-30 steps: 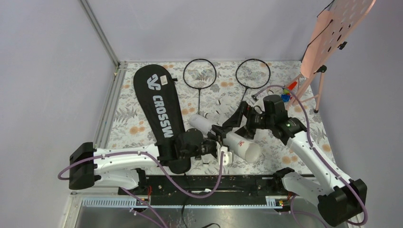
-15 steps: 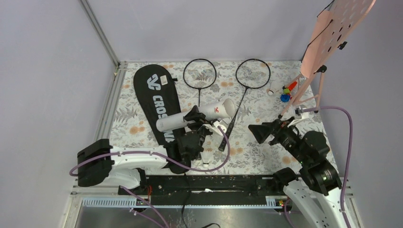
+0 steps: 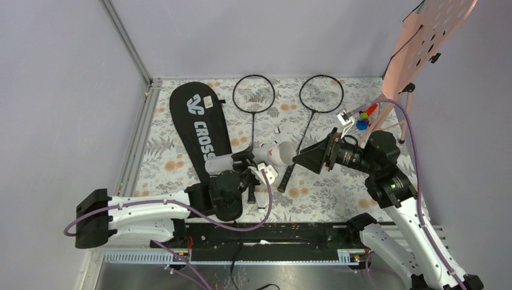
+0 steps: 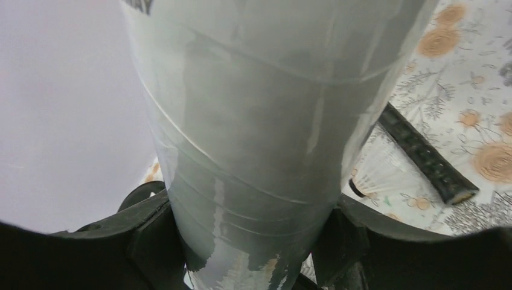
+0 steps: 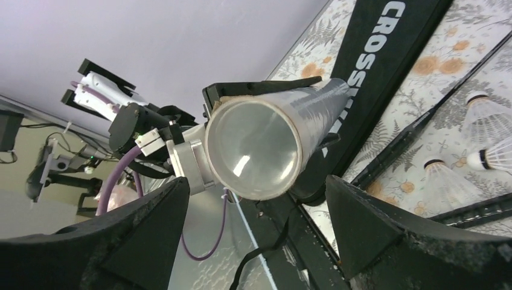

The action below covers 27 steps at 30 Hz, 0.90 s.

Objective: Pack up the badminton gear

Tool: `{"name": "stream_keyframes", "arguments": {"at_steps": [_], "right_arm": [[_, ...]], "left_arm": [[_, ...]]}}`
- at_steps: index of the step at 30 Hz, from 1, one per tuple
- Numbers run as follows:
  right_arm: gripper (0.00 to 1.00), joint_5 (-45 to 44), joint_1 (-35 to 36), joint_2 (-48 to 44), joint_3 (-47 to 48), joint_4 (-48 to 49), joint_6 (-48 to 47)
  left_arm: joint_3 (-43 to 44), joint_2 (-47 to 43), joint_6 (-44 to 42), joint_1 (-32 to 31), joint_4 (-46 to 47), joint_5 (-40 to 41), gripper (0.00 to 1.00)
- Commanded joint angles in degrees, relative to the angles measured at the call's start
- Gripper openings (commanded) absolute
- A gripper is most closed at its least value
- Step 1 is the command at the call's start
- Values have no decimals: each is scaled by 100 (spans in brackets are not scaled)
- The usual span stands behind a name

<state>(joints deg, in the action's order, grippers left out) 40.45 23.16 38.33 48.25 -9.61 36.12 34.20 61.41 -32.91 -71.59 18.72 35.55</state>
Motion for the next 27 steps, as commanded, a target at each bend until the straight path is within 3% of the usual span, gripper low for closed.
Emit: {"name": "stream_keyframes", "arguments": {"at_steps": [1,11,27], "right_arm": [[89,679,22,50,365,334,184],[87,343,22,-212,548,-346,-108],[58,341,177,826,548,-1016,-269]], "left_arm": [[-74,-225,295,5,-468,-682,52],[95,167,362,22,-598,-630,52],[300,729,558,123,-422,-779,53]]}}
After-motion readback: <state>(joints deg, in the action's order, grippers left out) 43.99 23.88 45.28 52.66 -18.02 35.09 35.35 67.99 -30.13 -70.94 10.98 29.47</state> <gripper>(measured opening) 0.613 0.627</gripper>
